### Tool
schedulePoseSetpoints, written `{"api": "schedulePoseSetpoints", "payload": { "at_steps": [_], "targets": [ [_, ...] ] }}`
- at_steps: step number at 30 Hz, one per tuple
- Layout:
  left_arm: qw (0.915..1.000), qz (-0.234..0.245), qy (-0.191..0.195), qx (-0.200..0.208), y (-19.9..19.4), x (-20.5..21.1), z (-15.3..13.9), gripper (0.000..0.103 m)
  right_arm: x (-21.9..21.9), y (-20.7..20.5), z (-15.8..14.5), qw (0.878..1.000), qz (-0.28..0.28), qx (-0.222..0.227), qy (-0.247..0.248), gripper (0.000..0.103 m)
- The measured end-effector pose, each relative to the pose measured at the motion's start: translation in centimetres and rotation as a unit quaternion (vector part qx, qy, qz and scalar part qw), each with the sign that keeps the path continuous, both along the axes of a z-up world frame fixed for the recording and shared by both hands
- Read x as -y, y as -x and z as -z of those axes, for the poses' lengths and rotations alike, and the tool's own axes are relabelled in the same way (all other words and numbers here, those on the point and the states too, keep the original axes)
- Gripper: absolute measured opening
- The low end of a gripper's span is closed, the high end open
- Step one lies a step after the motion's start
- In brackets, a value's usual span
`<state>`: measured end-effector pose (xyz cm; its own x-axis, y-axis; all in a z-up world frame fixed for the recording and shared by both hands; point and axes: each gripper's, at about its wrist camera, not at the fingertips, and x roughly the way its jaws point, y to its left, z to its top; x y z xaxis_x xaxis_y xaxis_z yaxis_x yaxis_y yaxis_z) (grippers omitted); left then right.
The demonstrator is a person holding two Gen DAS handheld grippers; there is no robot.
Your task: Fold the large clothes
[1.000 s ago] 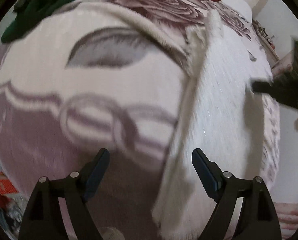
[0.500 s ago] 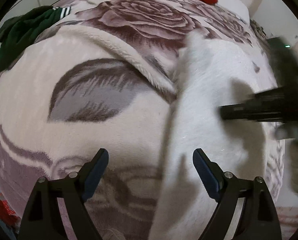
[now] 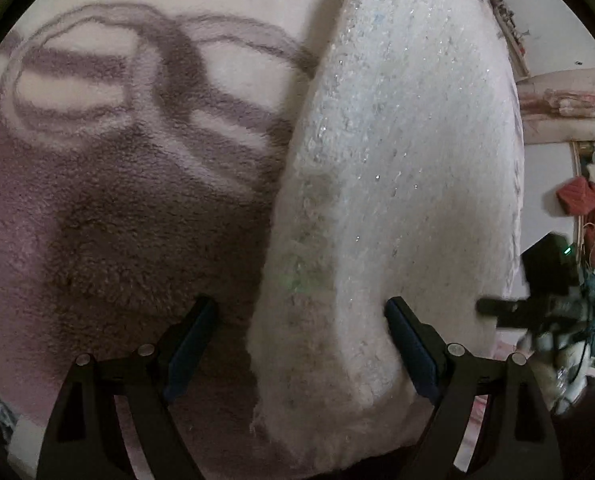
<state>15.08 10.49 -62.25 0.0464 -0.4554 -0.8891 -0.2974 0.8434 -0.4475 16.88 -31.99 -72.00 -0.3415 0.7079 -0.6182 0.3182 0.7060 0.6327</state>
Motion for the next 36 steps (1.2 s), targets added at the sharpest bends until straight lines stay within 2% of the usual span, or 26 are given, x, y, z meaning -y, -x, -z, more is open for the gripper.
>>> {"api": "schedulePoseSetpoints", "payload": {
  "at_steps": [2, 3, 4, 5, 7, 10, 12, 16, 18, 19, 22, 28, 32, 34, 36],
  "targets": [
    [0.9999, -0.005, 0.005, 0.01, -0.2, 0.1, 0.0, 0.084, -0.7, 0.2, 0.7, 1.0, 0.021, 0.003, -0.007, 0.064],
    [0.9997, -0.009, 0.009, 0.022, -0.3, 0.1, -0.3, 0.071, -0.9, 0.0, 0.8, 1.0, 0.029, 0.005, -0.01, 0.064],
    [0.9987, -0.014, 0.022, 0.043, -0.6, 0.2, -0.9, 0.038, -1.2, -0.1, 0.6, 0.999, 0.03, 0.009, -0.015, 0.06],
    [0.9987, -0.014, 0.024, 0.043, -0.8, 0.4, -1.0, 0.035, -2.0, -0.2, 0.4, 0.999, 0.024, 0.018, -0.017, 0.04],
    [0.9981, -0.013, 0.02, 0.057, -1.0, 0.7, -1.8, 0.018, -2.2, -0.2, -0.3, 0.999, 0.028, 0.025, -0.022, 0.027],
    [0.9962, -0.042, 0.045, 0.062, 0.4, 0.2, -3.1, 0.013, -2.4, 0.6, -1.9, 0.999, 0.033, 0.022, -0.024, 0.022],
    [0.9945, -0.057, 0.063, 0.061, 2.2, 0.2, -4.4, 0.012, -2.0, 2.7, -4.0, 0.999, 0.034, 0.015, -0.036, 0.02],
    [0.9952, -0.055, 0.076, 0.027, 6.7, 1.5, -7.5, 0.012, -1.2, 7.2, -6.2, 0.998, 0.036, -0.039, -0.043, 0.02],
    [0.9934, -0.069, 0.089, 0.021, 7.3, 1.1, -8.9, 0.012, -1.1, 8.6, -7.1, 0.992, 0.061, -0.07, -0.082, 0.02],
    [0.9923, -0.073, 0.095, 0.031, 7.1, 1.0, -10.1, 0.012, -1.5, 8.7, -7.4, 0.991, 0.072, -0.072, -0.092, 0.02],
    [0.9878, -0.08, 0.108, 0.08, 3.8, 0.1, -12.9, 0.012, -1.1, 5.6, -9.8, 0.981, 0.122, -0.05, -0.142, 0.02],
    [0.9702, -0.075, 0.129, 0.191, -5.8, 0.2, -16.5, 0.012, -1.4, -5.2, -15.1, 0.965, 0.168, 0.048, -0.197, 0.019],
    [0.9635, -0.073, 0.116, 0.23, -13.3, -0.4, -15.9, 0.012, -1.4, -13.2, -15.3, 0.955, 0.198, 0.088, -0.202, 0.019],
    [0.9635, -0.07, 0.116, 0.231, -17.6, 0.0, -14.5, 0.012, -2.1, -16.6, -14.9, 0.954, 0.207, 0.102, -0.19, 0.019],
    [0.966, -0.069, 0.111, 0.223, -19.9, 0.4, -12.6, 0.013, -2.4, -19.7, -13.0, 0.952, 0.227, 0.098, -0.179, 0.019]
  ]
}}
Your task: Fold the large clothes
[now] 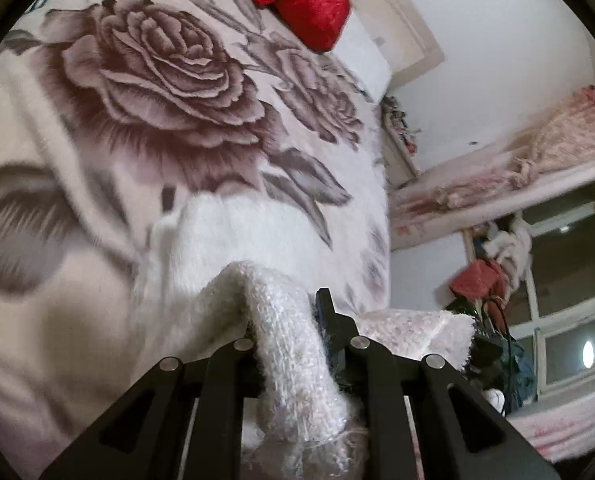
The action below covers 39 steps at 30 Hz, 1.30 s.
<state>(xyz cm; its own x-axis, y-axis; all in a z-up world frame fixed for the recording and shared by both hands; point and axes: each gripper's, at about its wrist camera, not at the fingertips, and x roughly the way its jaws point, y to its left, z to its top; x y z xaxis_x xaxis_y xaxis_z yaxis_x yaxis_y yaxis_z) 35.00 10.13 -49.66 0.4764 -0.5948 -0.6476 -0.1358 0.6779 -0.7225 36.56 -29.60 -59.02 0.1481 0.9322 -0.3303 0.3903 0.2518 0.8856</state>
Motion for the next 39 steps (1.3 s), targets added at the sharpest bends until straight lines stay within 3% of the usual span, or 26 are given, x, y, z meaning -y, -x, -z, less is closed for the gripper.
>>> {"api": "schedulePoseSetpoints", "payload": {
  "at_steps": [3, 8, 10, 15, 17, 18, 20, 22, 25, 26, 28, 29, 31, 34, 36, 37, 38, 39],
  "targets": [
    [0.9992, 0.003, 0.001, -0.04, -3.9, -1.1, 5.2, 0.013, 1.5, -4.1, 3.7, 0.999, 0.025, -0.031, 0.022, 0.018],
    [0.995, 0.013, 0.011, -0.098, -9.0, -0.4, 11.4, 0.015, 3.6, -6.3, 11.2, 0.992, 0.068, -0.096, 0.05, 0.017],
    [0.9933, 0.013, 0.026, -0.112, -9.6, -0.6, 11.5, 0.017, 4.3, -7.4, 12.6, 0.99, 0.074, -0.117, 0.037, 0.017],
    [0.99, 0.021, 0.045, -0.132, -9.0, -1.4, 8.0, 0.019, 4.1, -8.4, 9.0, 0.988, 0.06, -0.136, -0.042, 0.026],
    [0.9912, 0.017, 0.05, -0.122, -8.9, -1.5, 6.2, 0.021, 4.1, -8.7, 7.3, 0.986, 0.071, -0.122, -0.091, 0.044],
    [0.9921, 0.018, 0.051, -0.113, -8.9, -1.3, 5.5, 0.025, 4.1, -8.9, 6.7, 0.984, 0.081, -0.114, -0.106, 0.05],
    [0.9931, 0.025, 0.063, -0.096, -9.3, -0.8, 4.6, 0.044, 4.3, -9.5, 5.7, 0.983, 0.102, -0.092, -0.122, 0.069],
    [0.9939, 0.017, 0.07, -0.084, -9.9, -0.6, 4.5, 0.094, 5.3, -9.7, 5.0, 0.983, 0.127, -0.064, -0.117, 0.072],
    [0.9958, -0.013, 0.071, -0.056, -10.6, -1.1, 4.0, 0.097, 7.9, -9.9, 4.2, 0.976, 0.172, -0.044, -0.127, 0.072],
    [0.9962, -0.023, 0.066, -0.052, -10.8, -1.4, 3.7, 0.097, 8.4, -10.2, 3.5, 0.979, 0.171, -0.034, -0.104, 0.073],
    [0.9984, -0.034, 0.027, -0.037, -10.6, -1.7, 2.7, 0.097, 8.5, -11.1, 0.9, 0.993, 0.116, 0.004, 0.006, 0.074],
    [0.999, -0.032, -0.011, -0.03, -10.3, -1.5, 2.1, 0.097, 7.9, -11.3, -0.1, 0.995, 0.072, 0.024, 0.069, 0.074],
    [0.9962, -0.015, -0.085, -0.014, -9.3, -0.4, 1.1, 0.097, 7.1, -10.4, -0.8, 0.984, -0.005, 0.051, 0.169, 0.074],
    [0.9854, 0.024, -0.168, -0.014, -8.3, 2.2, 1.7, 0.097, 6.2, -8.3, 0.3, 0.97, -0.084, 0.067, 0.216, 0.074],
    [0.9727, 0.039, -0.226, -0.035, -8.6, 3.6, 3.4, 0.097, 4.7, -8.2, 1.3, 0.961, -0.115, 0.074, 0.242, 0.069],
    [0.9642, 0.046, -0.257, -0.045, -9.0, 4.2, 4.7, 0.097, 4.4, -8.0, 1.9, 0.952, -0.126, 0.076, 0.268, 0.036],
    [0.9567, 0.044, -0.282, -0.057, -9.4, 4.4, 5.8, 0.097, 4.5, -7.8, 2.0, 0.947, -0.125, 0.075, 0.286, 0.015],
    [0.9522, 0.045, -0.295, -0.066, -9.9, 4.4, 6.7, 0.097, 5.3, -7.3, 2.4, 0.947, -0.11, 0.082, 0.29, 0.015]
  ]
}}
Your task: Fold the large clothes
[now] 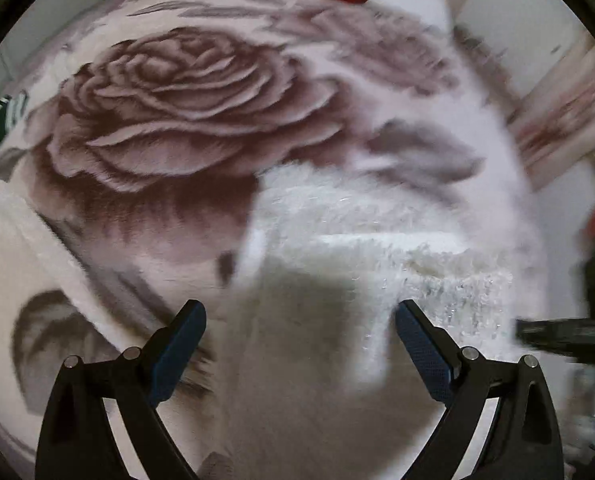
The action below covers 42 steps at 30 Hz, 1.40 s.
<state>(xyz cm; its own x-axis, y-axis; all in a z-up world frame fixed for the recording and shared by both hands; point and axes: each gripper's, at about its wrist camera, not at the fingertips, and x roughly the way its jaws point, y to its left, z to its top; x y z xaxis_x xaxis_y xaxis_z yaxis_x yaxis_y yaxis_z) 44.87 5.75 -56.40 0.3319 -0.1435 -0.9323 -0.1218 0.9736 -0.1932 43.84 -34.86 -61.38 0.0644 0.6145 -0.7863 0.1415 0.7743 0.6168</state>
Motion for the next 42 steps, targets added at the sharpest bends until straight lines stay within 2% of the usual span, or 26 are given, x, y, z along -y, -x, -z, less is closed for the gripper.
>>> {"api": "schedulePoseSetpoints", "payload": {
  "at_steps": [3, 5, 7, 10, 12, 13, 14, 18, 19, 20, 22, 25, 26, 29, 32, 33, 34, 36, 37, 40, 41, 42],
  "targets": [
    [0.9993, -0.014, 0.015, -0.031, -1.4, -1.4, 2.7, 0.099, 1.9, 0.7, -2.9, 0.997, 0.037, 0.061, 0.024, 0.012],
    [0.9958, -0.029, 0.065, -0.058, -2.4, -2.8, 4.4, 0.102, 2.3, 0.3, -1.6, 0.997, 0.042, 0.042, 0.04, 0.011],
    [0.9917, -0.034, 0.097, -0.077, -2.9, -3.6, 5.7, 0.103, 2.0, -0.2, 0.8, 0.997, 0.034, 0.003, 0.062, 0.011],
    [0.9895, -0.04, 0.109, -0.086, -2.5, -4.2, 5.4, 0.103, 2.3, -1.1, 1.5, 0.999, 0.014, -0.017, 0.034, 0.013],
    [0.991, -0.033, 0.105, -0.077, -1.6, -3.9, 3.9, 0.103, 3.6, -1.3, 1.2, 1.0, 0.004, -0.023, 0.003, 0.039],
    [0.9917, -0.029, 0.103, -0.071, -1.2, -3.8, 3.3, 0.103, 4.3, -1.1, 1.3, 1.0, -0.001, -0.02, -0.007, 0.06],
    [0.9924, -0.031, 0.101, -0.063, -0.7, -3.8, 2.6, 0.103, 4.6, -1.0, 1.7, 1.0, -0.006, -0.023, -0.014, 0.077],
    [0.9935, -0.05, 0.098, -0.029, 1.4, -4.4, 0.2, 0.103, 3.2, -1.5, 7.2, 0.986, -0.048, -0.094, -0.132, 0.08],
    [0.9935, -0.056, 0.097, -0.022, 2.1, -4.6, -0.3, 0.103, 2.0, -2.0, 8.3, 0.981, -0.064, -0.103, -0.151, 0.084],
    [0.9934, -0.062, 0.096, -0.017, 2.7, -4.9, -0.6, 0.103, 1.4, -2.2, 8.9, 0.979, -0.077, -0.101, -0.162, 0.092],
    [0.9931, -0.074, 0.091, -0.008, 4.3, -5.5, -1.3, 0.103, 0.2, -2.8, 9.3, 0.976, -0.103, -0.088, -0.17, 0.099],
    [0.9921, -0.102, 0.074, -0.001, 7.2, -6.6, -2.0, 0.103, -1.0, -2.8, 8.7, 0.977, -0.136, -0.071, -0.145, 0.097],
    [0.9917, -0.109, 0.068, 0.0, 7.8, -6.9, -2.2, 0.103, -0.8, -2.5, 8.3, 0.979, -0.136, -0.066, -0.137, 0.081],
    [0.9884, -0.144, 0.048, 0.005, 10.9, -8.0, -2.6, 0.103, 0.9, -0.9, 6.3, 0.984, -0.087, -0.055, -0.144, 0.047],
    [0.9842, -0.172, 0.042, 0.005, 13.5, -8.6, -3.0, 0.103, 3.5, 2.8, 4.3, 0.981, 0.025, -0.05, -0.188, 0.037],
    [0.9831, -0.179, 0.039, 0.003, 14.7, -8.9, -3.3, 0.103, 4.4, 4.6, 4.0, 0.974, 0.071, -0.054, -0.21, 0.035],
    [0.9824, -0.184, 0.034, -0.001, 15.7, -9.1, -3.5, 0.103, 5.6, 7.2, 3.9, 0.959, 0.134, -0.066, -0.24, 0.034],
    [0.9818, -0.188, 0.026, -0.001, 17.3, -9.4, -4.0, 0.103, 6.9, 12.3, 3.8, 0.926, 0.23, -0.087, -0.286, 0.033],
    [0.982, -0.188, 0.018, -0.004, 18.5, -9.5, -4.5, 0.103, 7.4, 15.9, 3.8, 0.906, 0.279, -0.1, -0.302, 0.033],
    [0.9833, -0.181, 0.013, -0.013, 20.8, -9.5, -5.2, 0.103, 7.3, 24.9, 3.9, 0.848, 0.378, -0.151, -0.341, 0.033],
    [0.9837, -0.178, 0.013, -0.017, 21.5, -9.3, -5.3, 0.103, 7.1, 28.4, 4.0, 0.835, 0.397, -0.171, -0.341, 0.033],
    [0.9843, -0.174, 0.017, -0.022, 22.1, -9.1, -5.2, 0.103, 6.7, 29.8, 4.3, 0.832, 0.401, -0.182, -0.337, 0.033]
  ]
}}
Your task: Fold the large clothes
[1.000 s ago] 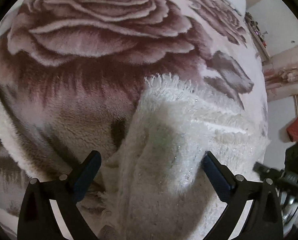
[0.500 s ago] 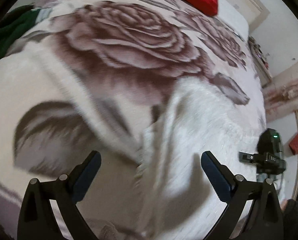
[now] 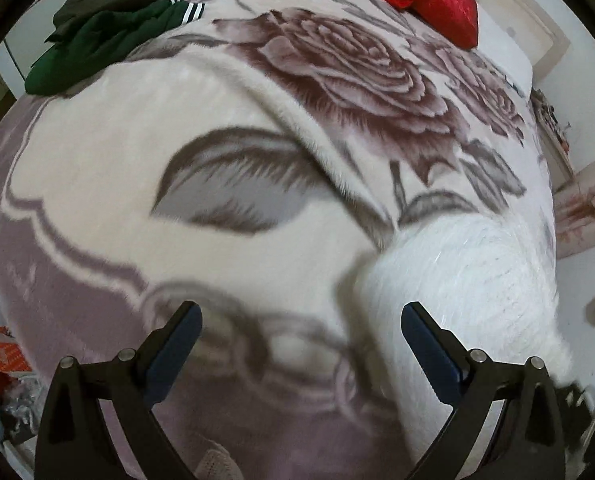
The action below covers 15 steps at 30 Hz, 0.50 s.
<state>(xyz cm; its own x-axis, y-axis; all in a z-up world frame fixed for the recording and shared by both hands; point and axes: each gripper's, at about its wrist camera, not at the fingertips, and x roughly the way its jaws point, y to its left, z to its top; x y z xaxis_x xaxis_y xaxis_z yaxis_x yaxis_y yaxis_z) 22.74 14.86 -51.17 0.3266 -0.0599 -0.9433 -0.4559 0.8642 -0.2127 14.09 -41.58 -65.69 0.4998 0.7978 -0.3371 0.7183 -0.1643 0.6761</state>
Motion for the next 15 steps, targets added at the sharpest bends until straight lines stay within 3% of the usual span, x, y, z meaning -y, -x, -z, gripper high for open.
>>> {"api": "schedulePoseSetpoints", "payload": {
  "at_steps": [3, 5, 7, 9, 10, 12, 13, 15],
  "targets": [
    [0.9997, 0.02, 0.012, -0.011, 0.9, 1.5, 0.9, 0.103, -0.3, 3.2, 2.2, 0.996, -0.067, -0.047, 0.03, 0.04],
    [0.9987, 0.039, 0.029, -0.015, 1.0, 3.3, 1.9, 0.103, 0.4, 2.6, 3.0, 0.983, -0.163, -0.047, 0.07, 0.047],
    [0.9979, 0.051, 0.04, -0.007, 0.9, 4.8, 2.4, 0.103, 1.4, 1.8, 2.0, 0.972, -0.213, -0.039, 0.095, 0.054],
    [0.9972, 0.065, 0.036, 0.007, 0.4, 6.2, 2.6, 0.103, 3.3, 0.2, -1.4, 0.95, -0.267, -0.004, 0.161, 0.063],
    [0.9972, 0.069, 0.029, 0.009, 0.1, 6.9, 2.9, 0.103, 4.1, -0.9, -3.4, 0.931, -0.299, 0.015, 0.208, 0.069],
    [0.9967, 0.077, 0.019, 0.017, -0.8, 7.9, 3.5, 0.103, 5.5, -2.8, -7.5, 0.888, -0.341, 0.064, 0.302, 0.071],
    [0.9968, 0.077, 0.013, 0.017, -1.2, 8.2, 3.8, 0.103, 5.9, -4.2, -9.6, 0.859, -0.361, 0.1, 0.348, 0.077],
    [0.9964, 0.081, 0.013, 0.022, -1.8, 8.5, 4.3, 0.103, 6.3, -7.0, -12.7, 0.807, -0.389, 0.172, 0.409, 0.078]
  ]
}}
